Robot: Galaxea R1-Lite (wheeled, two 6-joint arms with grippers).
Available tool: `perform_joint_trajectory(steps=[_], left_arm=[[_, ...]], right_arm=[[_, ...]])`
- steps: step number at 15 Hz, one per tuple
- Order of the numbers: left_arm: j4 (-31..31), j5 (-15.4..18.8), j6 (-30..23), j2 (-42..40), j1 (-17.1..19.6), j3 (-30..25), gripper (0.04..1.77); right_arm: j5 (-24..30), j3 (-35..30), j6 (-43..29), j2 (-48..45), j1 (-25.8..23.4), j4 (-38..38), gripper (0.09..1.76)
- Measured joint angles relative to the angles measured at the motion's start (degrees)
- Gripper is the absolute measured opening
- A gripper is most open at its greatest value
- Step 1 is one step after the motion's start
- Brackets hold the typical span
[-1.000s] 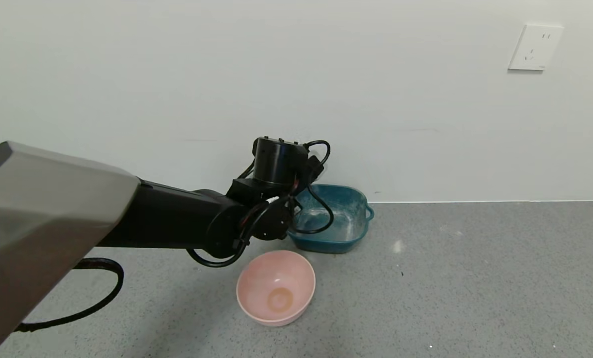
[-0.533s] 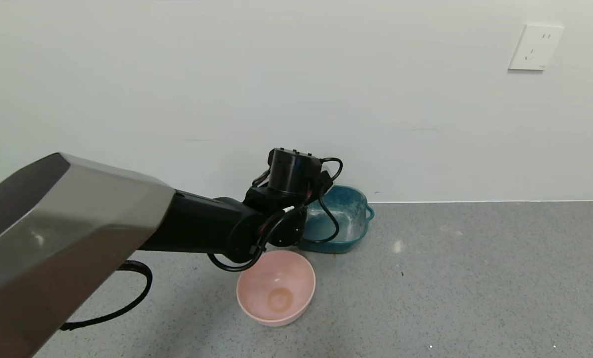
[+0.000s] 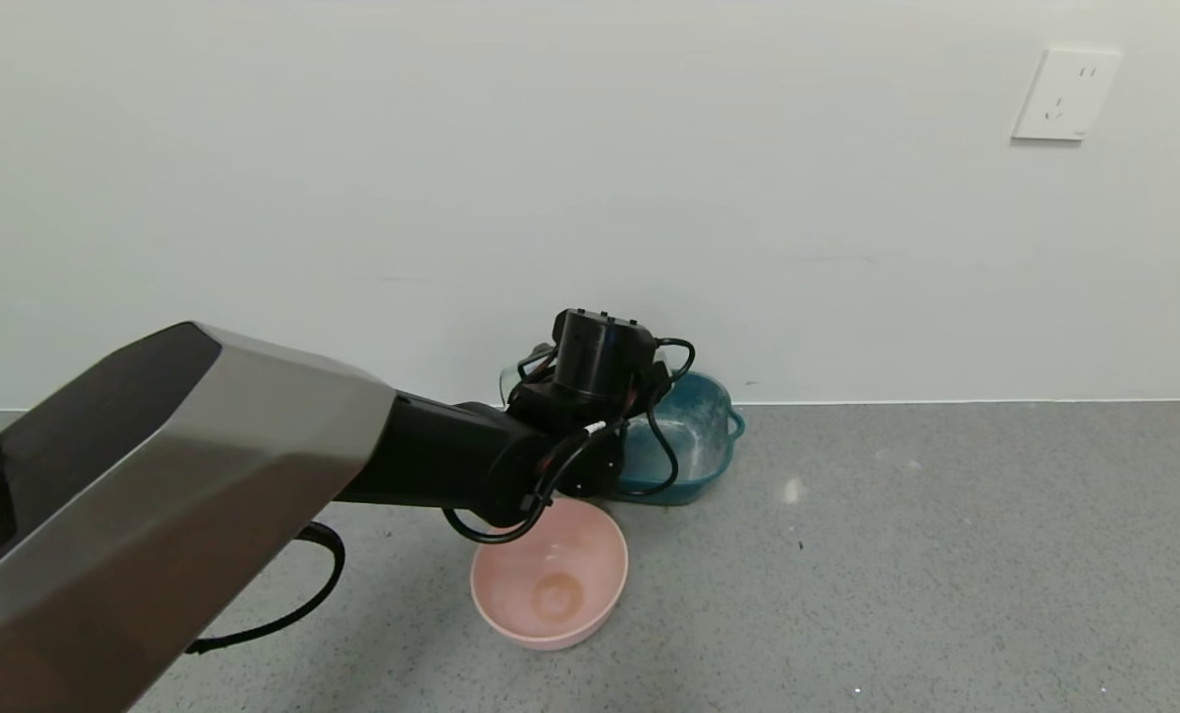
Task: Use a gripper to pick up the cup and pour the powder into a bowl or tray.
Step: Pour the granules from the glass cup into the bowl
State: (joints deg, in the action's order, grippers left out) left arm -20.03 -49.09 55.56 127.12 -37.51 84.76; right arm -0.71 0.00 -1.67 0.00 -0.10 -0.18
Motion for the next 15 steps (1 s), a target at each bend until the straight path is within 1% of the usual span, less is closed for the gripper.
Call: perform_joint_trajectory(steps=[3, 5, 9, 12, 15], left_arm=[[-0.11, -1.56, 3.97, 1.07, -0.41, 1.84, 1.28], [-0.11, -1.68, 5.64, 1.77, -0.74, 3.05, 1.28], [-1.07, -1.71, 12.21, 3.08, -1.01, 5.29, 1.28], [-4.61, -1.65, 18.42, 3.83, -1.01, 5.73, 1.28], [-11.82, -1.46, 26.88, 4.99, -0.88, 6.22, 1.28]], right_arm=[[-0.02, 0.0, -0.04, 0.0, 0.0, 0.0, 1.71], [0.02, 0.0, -0.04, 0.0, 0.0, 0.0, 1.71], [0.02, 0.0, -0.04, 0.0, 0.0, 0.0, 1.71], [0.02, 0.0, -0.04, 0.0, 0.0, 0.0, 1.71], [0.02, 0.0, -0.01, 0.0, 0.0, 0.0, 1.71]])
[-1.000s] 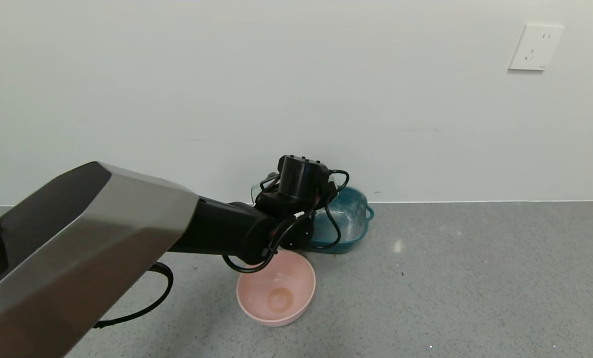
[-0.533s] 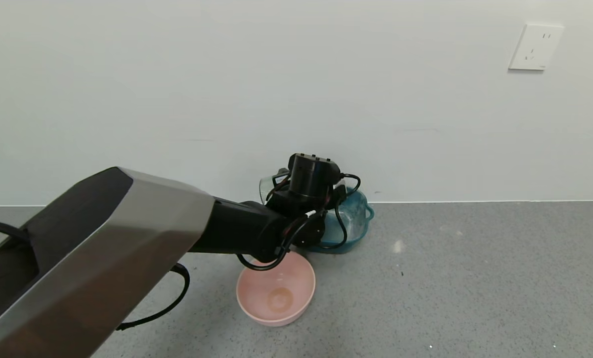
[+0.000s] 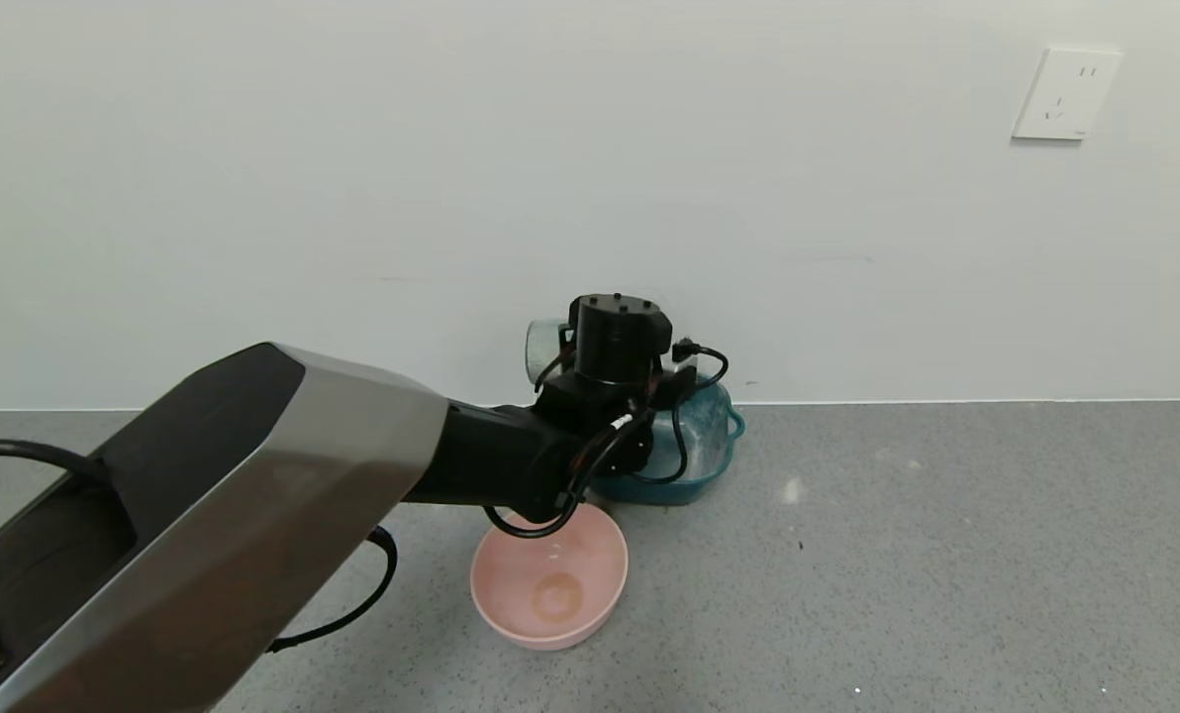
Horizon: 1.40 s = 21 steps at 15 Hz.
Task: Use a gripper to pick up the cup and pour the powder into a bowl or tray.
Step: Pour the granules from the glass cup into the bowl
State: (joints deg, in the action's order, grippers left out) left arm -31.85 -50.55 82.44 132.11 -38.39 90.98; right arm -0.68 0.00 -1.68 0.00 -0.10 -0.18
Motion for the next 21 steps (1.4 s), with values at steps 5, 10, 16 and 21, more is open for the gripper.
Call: perform_joint_trajectory(steps=[5, 10, 16, 21], left_arm=[[-2.6, 0.0, 4.38, 1.63, -0.22, 0.15, 1.28], [-2.66, -0.05, 9.12, 2.1, -0.37, 0.11, 1.28], [-2.68, 0.0, 15.29, 2.27, -0.67, 0.12, 1.28], [-2.71, 0.0, 19.96, 2.4, -1.0, -0.05, 1.28]], right_arm=[[0.0, 0.0, -0.02, 0.0, 0.0, 0.0, 1.71], [-0.02, 0.0, 0.01, 0.0, 0.0, 0.0, 1.71], [-0.02, 0.0, 0.0, 0.0, 0.0, 0.02, 1.71], [-0.02, 0.0, -0.02, 0.0, 0.0, 0.0, 1.71]])
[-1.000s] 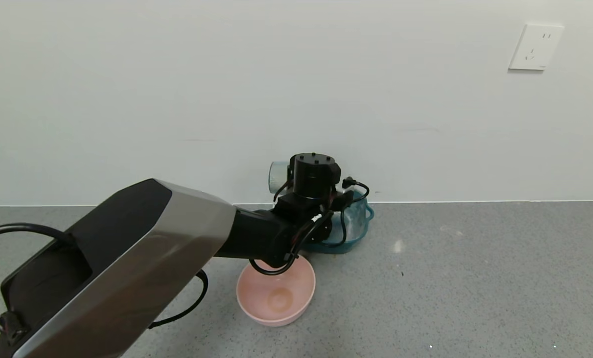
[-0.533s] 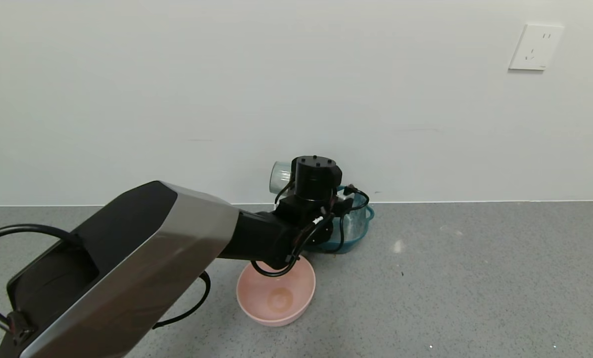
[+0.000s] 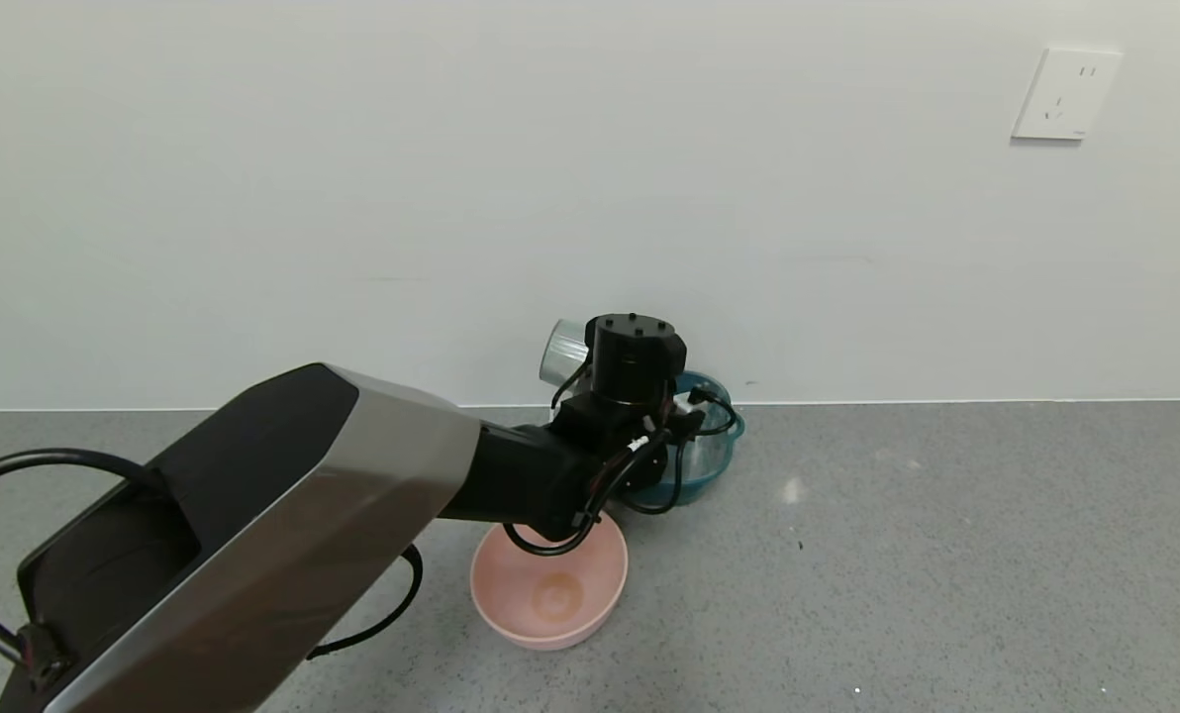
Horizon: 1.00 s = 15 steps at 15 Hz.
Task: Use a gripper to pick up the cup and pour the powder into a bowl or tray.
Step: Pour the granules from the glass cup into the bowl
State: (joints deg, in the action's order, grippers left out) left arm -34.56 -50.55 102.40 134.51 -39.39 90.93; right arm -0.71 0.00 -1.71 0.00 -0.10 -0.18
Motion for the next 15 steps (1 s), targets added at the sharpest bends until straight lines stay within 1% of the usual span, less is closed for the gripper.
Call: perform_joint_trajectory(steps=[5, 8, 15], left_arm=[[-0.13, -0.02, 0.2, 0.5, -0.27, 0.02, 1.28], [-2.18, -0.05, 0.27, 0.85, -0.24, -0.11, 1.27], [-2.21, -0.11, 0.77, 0.94, -0.24, -0.39, 1.27]], right_arm=[[0.0, 0.0, 0.0, 0.0, 0.0, 0.02, 1.71], [0.02, 0.0, -0.02, 0.0, 0.0, 0.02, 1.71], [0.02, 0.0, 0.02, 0.0, 0.0, 0.0, 1.71]])
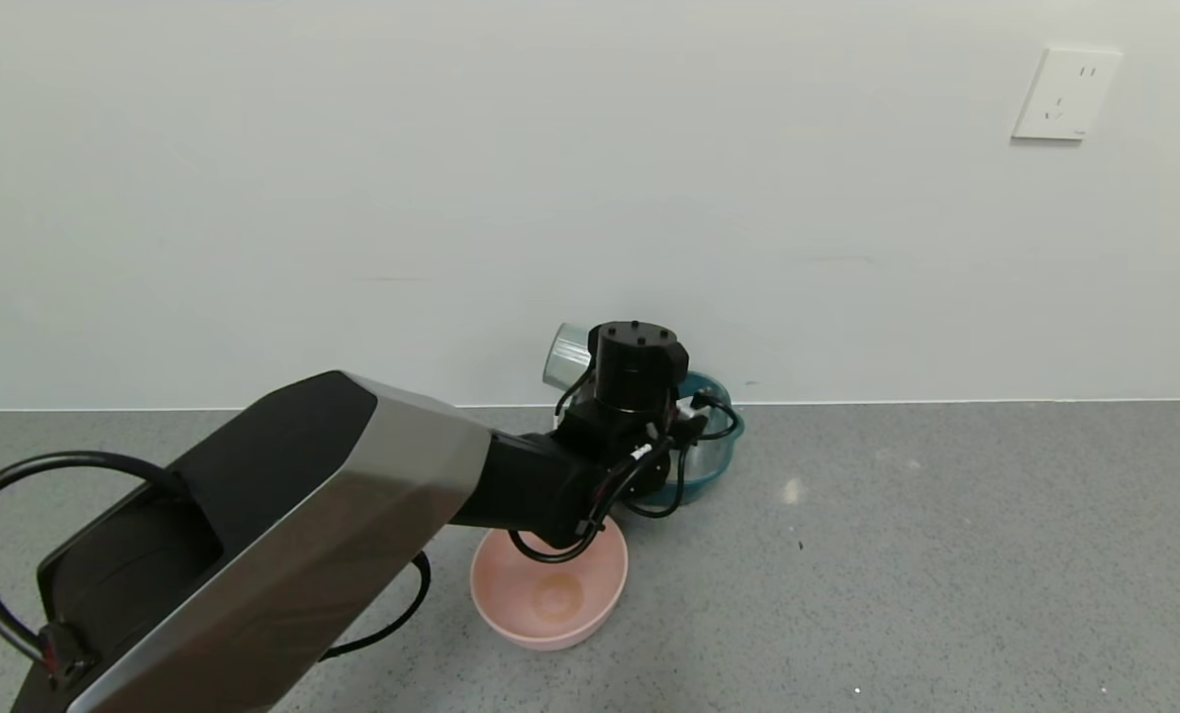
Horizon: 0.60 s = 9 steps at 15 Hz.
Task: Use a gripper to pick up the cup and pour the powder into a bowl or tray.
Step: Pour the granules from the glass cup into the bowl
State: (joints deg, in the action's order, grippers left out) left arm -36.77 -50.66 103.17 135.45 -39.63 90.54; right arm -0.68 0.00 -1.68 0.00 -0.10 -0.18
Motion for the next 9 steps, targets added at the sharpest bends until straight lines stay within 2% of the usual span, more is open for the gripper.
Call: perform_joint_trajectory(steps=[9], left_arm=[[-0.33, 0.0, 0.09, 0.13, 0.0, -0.29, 1.27]], right_arm=[[-0.02, 0.0, -0.02, 0.0, 0.0, 0.0, 1.71]])
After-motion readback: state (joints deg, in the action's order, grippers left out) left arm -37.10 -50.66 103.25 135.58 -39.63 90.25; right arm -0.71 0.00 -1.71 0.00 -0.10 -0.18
